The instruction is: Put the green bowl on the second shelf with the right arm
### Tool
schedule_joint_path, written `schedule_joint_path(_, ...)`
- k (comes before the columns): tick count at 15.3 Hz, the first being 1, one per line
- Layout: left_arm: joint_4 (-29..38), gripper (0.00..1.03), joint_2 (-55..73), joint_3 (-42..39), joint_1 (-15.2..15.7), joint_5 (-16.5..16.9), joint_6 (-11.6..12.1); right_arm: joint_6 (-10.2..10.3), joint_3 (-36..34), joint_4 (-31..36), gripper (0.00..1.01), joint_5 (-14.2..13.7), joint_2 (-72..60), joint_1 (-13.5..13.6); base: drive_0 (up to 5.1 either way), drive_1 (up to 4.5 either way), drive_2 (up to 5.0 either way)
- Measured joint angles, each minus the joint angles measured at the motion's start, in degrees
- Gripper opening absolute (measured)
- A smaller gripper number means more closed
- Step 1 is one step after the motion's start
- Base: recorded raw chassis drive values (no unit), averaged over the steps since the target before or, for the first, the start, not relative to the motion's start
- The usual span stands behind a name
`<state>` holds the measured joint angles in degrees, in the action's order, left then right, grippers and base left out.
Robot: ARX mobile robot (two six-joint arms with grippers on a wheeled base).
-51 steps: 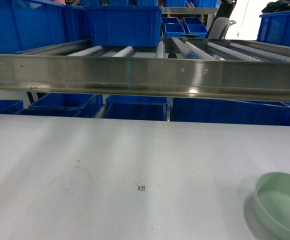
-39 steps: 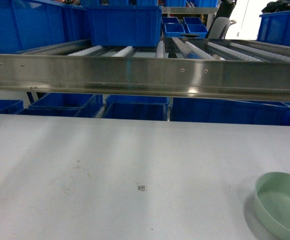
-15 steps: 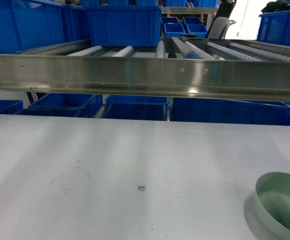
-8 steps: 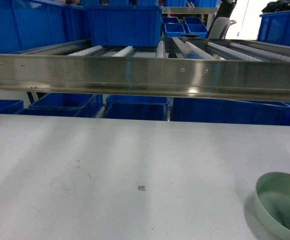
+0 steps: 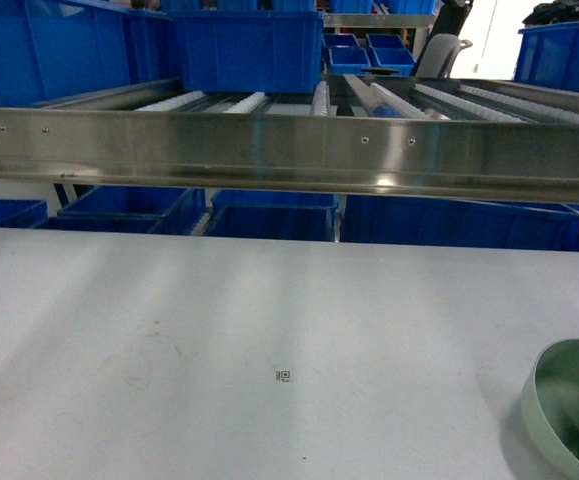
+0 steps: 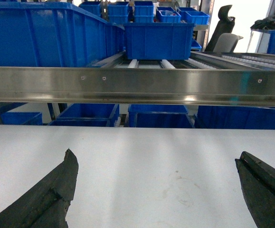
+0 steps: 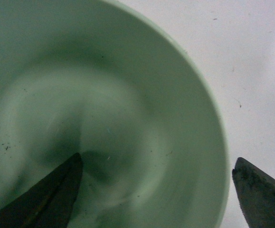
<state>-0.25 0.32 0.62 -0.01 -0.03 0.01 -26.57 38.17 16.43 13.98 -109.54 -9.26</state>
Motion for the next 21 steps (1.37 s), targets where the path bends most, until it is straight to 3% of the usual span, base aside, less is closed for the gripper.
schedule_joint_path(3, 0.0, 0.98, 0.0, 0.02, 0.0, -0.02, 0.0, 0.11, -0.81, 0.63, 0.69, 0.24, 0.0, 0.7, 0.0, 0.0, 0.0)
schedule_joint_path(7, 0.0, 0.98, 0.0, 0.02, 0.0, 0.0, 0.0, 0.13, -2.19, 2.14, 0.25, -0.55, 0.0, 1.09, 0.0, 0.0, 0.0)
schedule_joint_path(8, 0.0, 0.98, 0.0, 0.0, 0.0, -0.02, 0.0, 1.29, -2.25, 2.95, 0.01, 0.85, 1.03, 2.12, 0.0, 0.0, 0.0)
schedule_joint_path(12, 0.0, 0.98, 0.0, 0.0, 0.0, 0.0, 0.0, 2.73, -5.33, 7.69, 0.02, 0.9, 2.62, 2.12, 0.0, 0.0, 0.0)
schedule_joint_path(21, 0.0, 0.98, 0.0, 0.02, 0.0, 0.0, 0.0, 5.64, -5.77, 9.49, 0.02, 1.75, 12.39, 2.95, 0.0, 0.0, 0.0)
